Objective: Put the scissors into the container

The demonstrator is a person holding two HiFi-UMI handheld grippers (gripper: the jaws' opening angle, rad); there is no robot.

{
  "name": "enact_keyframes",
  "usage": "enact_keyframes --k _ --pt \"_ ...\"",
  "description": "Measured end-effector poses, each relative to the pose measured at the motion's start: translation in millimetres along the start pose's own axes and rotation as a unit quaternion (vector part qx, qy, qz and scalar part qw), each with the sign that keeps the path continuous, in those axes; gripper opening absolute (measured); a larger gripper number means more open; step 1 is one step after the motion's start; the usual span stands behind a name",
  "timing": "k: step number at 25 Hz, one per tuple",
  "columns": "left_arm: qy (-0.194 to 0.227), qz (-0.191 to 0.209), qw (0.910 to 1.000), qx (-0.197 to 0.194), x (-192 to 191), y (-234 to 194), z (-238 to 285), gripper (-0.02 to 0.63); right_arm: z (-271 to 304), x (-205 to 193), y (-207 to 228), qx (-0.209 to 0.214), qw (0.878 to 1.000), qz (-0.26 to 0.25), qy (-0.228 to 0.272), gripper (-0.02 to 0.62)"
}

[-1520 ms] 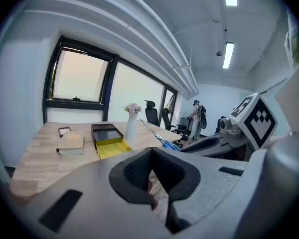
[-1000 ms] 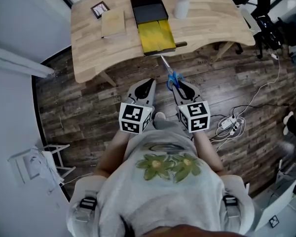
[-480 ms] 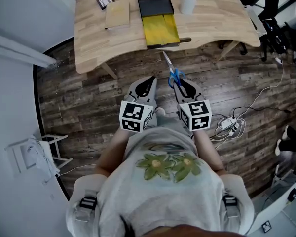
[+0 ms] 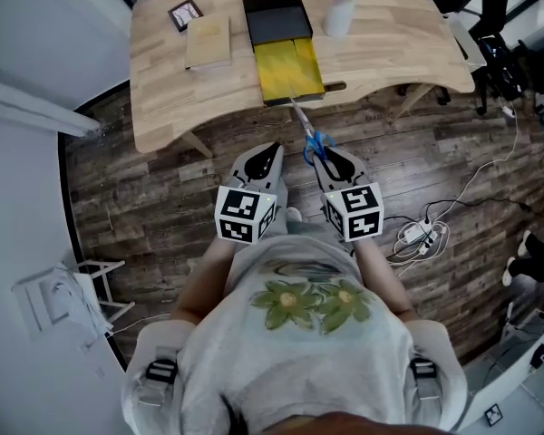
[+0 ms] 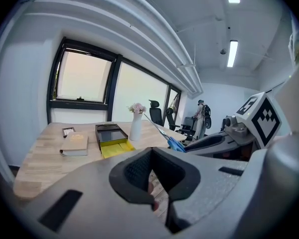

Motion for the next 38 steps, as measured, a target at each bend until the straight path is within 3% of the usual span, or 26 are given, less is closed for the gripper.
enact_keyframes --k 18,25,38 --pt "-0.008 -0.021 0.9995 -0.021 8.1 -62.2 72.7 0.008 72.7 50.0 35.7 -0.008 1.0 -0.005 -0.022 0.075" --pt "0.02 -0.05 0.9978 -0.039 22.2 -91.1 102.9 0.006 105.3 73.9 48.8 -0.013 0.999 -0.008 -0.032 0.075" --pt "0.007 -0.047 0.9979 -0.043 26.5 -140.5 134.5 0.007 160.5 103.0 59.8 -0.019 0.998 -0.024 -0.054 0.075"
Point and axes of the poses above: the fingertips, and each gripper's own axes: z forward along the fingers, y to its right, x out of its top, the point moved 7 cm from there along -z, backward along the fingers, and after that the axes turned 15 degrees about z, right-handed, at the moved point
